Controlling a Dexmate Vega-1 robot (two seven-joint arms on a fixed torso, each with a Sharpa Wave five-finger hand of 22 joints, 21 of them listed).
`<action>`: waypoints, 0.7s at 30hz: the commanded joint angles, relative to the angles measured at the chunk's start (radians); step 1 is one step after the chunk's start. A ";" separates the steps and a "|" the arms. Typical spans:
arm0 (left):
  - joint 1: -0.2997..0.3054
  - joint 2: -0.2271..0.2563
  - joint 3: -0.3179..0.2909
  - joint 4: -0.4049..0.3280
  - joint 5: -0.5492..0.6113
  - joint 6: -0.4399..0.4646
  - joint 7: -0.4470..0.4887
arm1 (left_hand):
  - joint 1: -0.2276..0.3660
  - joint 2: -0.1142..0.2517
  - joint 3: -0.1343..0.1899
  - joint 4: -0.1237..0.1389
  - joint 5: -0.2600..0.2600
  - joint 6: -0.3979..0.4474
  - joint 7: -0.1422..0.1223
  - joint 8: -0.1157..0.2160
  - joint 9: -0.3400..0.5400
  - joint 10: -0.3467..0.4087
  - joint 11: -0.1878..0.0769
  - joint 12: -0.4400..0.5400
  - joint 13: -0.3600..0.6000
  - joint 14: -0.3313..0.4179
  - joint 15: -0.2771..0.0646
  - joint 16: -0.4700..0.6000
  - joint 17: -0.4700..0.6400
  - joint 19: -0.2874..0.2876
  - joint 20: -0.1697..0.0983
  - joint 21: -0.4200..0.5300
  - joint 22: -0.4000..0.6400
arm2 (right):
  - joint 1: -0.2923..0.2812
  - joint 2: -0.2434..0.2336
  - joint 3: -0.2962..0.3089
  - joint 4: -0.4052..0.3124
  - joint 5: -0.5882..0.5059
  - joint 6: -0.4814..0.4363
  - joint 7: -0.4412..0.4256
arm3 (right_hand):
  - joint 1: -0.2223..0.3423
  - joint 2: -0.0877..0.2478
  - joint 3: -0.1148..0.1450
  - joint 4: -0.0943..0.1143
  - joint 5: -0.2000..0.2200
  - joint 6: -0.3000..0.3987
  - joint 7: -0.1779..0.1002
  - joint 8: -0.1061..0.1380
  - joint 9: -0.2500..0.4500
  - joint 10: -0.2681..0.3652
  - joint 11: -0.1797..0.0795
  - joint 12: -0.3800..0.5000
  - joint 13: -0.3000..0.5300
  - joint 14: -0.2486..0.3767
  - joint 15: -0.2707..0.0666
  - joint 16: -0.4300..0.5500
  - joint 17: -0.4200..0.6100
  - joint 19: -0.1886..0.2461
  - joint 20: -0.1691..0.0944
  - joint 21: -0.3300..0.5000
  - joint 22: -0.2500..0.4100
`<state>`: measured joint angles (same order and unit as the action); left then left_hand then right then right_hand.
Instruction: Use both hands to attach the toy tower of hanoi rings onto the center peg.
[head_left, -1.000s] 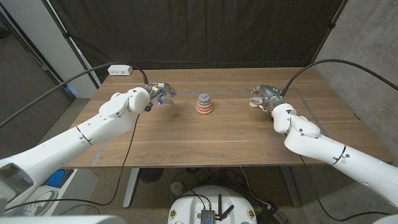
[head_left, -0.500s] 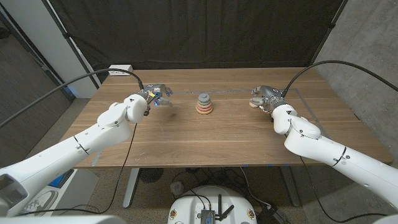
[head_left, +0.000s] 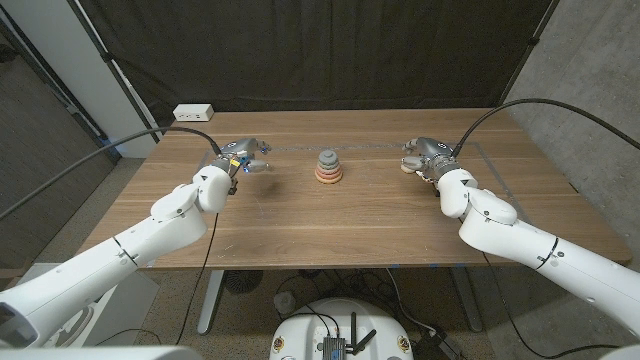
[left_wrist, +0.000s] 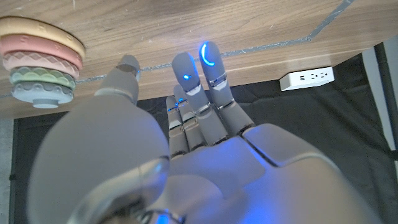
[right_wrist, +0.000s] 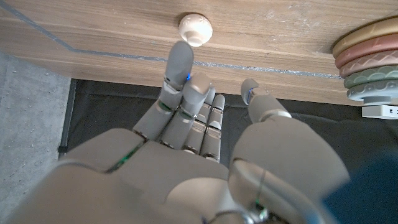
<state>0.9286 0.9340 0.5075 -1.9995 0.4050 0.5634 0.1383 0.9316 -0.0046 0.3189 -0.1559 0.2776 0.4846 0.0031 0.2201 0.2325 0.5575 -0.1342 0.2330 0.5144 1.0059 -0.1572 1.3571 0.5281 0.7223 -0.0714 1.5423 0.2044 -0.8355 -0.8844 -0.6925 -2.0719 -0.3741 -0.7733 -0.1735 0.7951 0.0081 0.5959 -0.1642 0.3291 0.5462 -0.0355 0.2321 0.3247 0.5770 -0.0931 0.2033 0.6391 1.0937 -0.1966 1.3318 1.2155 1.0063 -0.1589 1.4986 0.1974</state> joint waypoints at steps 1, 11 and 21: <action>0.057 0.005 -0.043 0.007 -0.066 -0.014 0.104 | -0.007 0.007 0.004 0.001 0.006 0.008 0.001 0.005 0.000 0.010 0.003 0.003 0.000 0.004 -0.063 0.001 0.003 0.007 -0.134 -0.004 0.002 | -0.009 0.016 0.002 0.033 -0.002 0.056 -0.013 | 0.001 0.010 0.005 0.000 0.007 -0.003 0.002 -0.003 0.000 -0.002 0.003 -0.002 0.003 0.004 -0.022 0.004 0.004 0.001 -0.059 0.005 0.004; 0.078 0.008 -0.047 0.007 -0.098 -0.021 0.137 | -0.011 0.010 0.007 0.000 0.006 0.012 0.004 0.003 0.001 0.013 0.004 0.000 0.000 0.006 -0.063 0.001 0.003 0.008 -0.134 -0.005 0.000 | -0.010 0.020 0.000 0.035 -0.020 0.069 -0.006 | 0.000 0.010 0.006 0.000 0.008 -0.003 0.001 -0.003 -0.001 -0.012 0.005 -0.005 0.003 0.001 -0.022 0.004 0.002 -0.002 -0.059 0.006 0.005; 0.077 0.008 -0.035 0.004 -0.106 -0.007 0.153 | -0.014 0.012 0.010 -0.001 0.006 0.023 0.011 0.003 0.001 0.026 0.002 0.001 -0.002 0.006 -0.063 0.001 0.003 0.012 -0.134 -0.003 0.003 | -0.010 0.024 -0.004 0.041 -0.036 0.077 0.007 | -0.003 0.008 0.006 0.000 0.009 0.006 0.000 0.000 -0.002 -0.017 0.008 -0.005 0.001 -0.011 -0.023 -0.004 -0.005 -0.008 -0.058 0.007 0.006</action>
<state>0.9984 0.9405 0.4665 -1.9925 0.3125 0.5466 0.2629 0.9228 0.0042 0.3188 -0.1559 0.2776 0.4978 0.0111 0.2201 0.2326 0.5737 -0.1285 0.2329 0.5096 1.0058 -0.1572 1.3572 0.5282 0.7222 -0.0714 1.5376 0.2045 -0.8449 -0.8657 -0.6930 -2.0402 -0.3955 -0.7115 -0.1794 0.7949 0.0083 0.5959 -0.1642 0.3329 0.5463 -0.0355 0.2322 0.3200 0.5624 -0.0857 0.1995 0.6393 1.0907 -0.1987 1.3317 1.2120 1.0063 -0.1589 1.4986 0.2008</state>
